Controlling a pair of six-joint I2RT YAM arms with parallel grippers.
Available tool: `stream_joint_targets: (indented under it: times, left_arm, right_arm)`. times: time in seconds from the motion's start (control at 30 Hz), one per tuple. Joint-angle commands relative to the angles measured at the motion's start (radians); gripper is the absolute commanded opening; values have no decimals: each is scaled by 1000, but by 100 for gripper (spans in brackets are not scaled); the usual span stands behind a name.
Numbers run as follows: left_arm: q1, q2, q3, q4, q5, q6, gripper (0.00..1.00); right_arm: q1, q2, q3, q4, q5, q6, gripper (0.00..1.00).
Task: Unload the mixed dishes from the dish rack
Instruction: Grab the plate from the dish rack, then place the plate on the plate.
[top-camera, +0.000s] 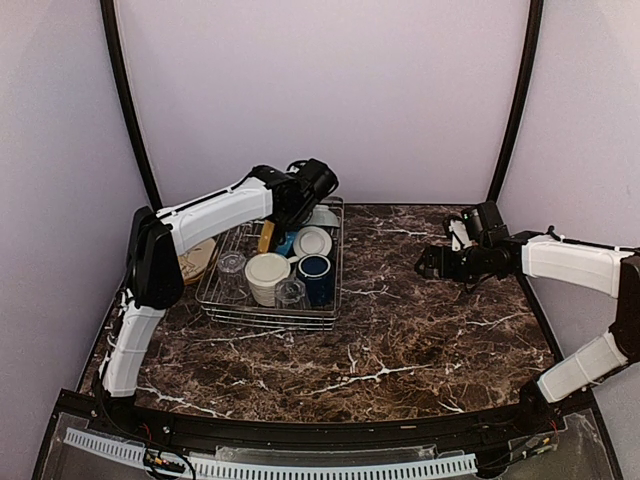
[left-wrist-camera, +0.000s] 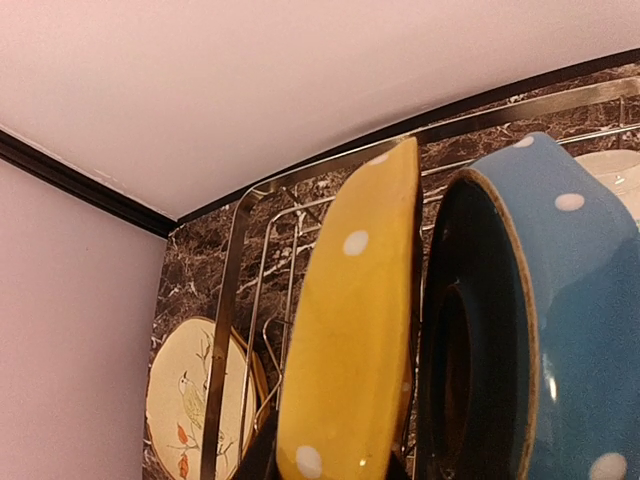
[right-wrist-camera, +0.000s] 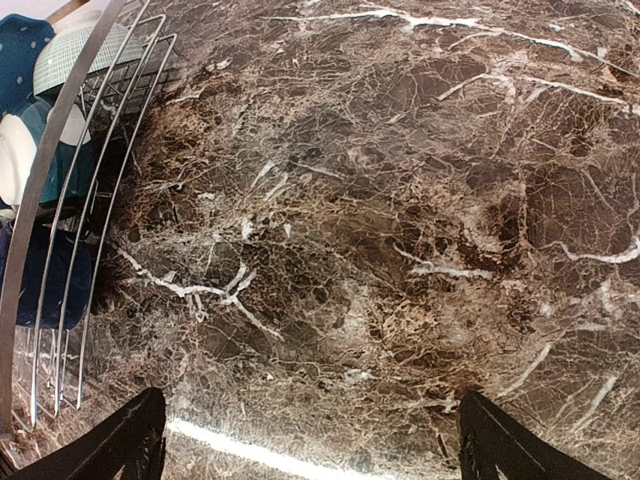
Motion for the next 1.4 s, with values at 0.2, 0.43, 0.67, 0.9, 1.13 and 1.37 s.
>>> stream_joint_targets:
  times: [0.2,0.43,0.67,0.9,1.13,1.37]
  left_arm:
    - [-62,-62,143,-30,-181,141,1]
    - [-66,-117,178,-16,-176,206,1]
    - [-66,-225,166,61,-147,290,1]
    - [-11,-403,50,90,-48,283,1]
    - [217,-676,-261,126,317,74,1]
    - [594,-947,-773,386,835,-170,1]
  right_arm:
    - [8,3,12,22,3,5,99]
    - [8,5,9,25,2,8,99]
    - [8,8,14,20,2,10,99]
    - [8,7,11,25,0,14,99]
    - [17,27,22,30,-7,19,99]
    - [29,47,34,26,0,20,99]
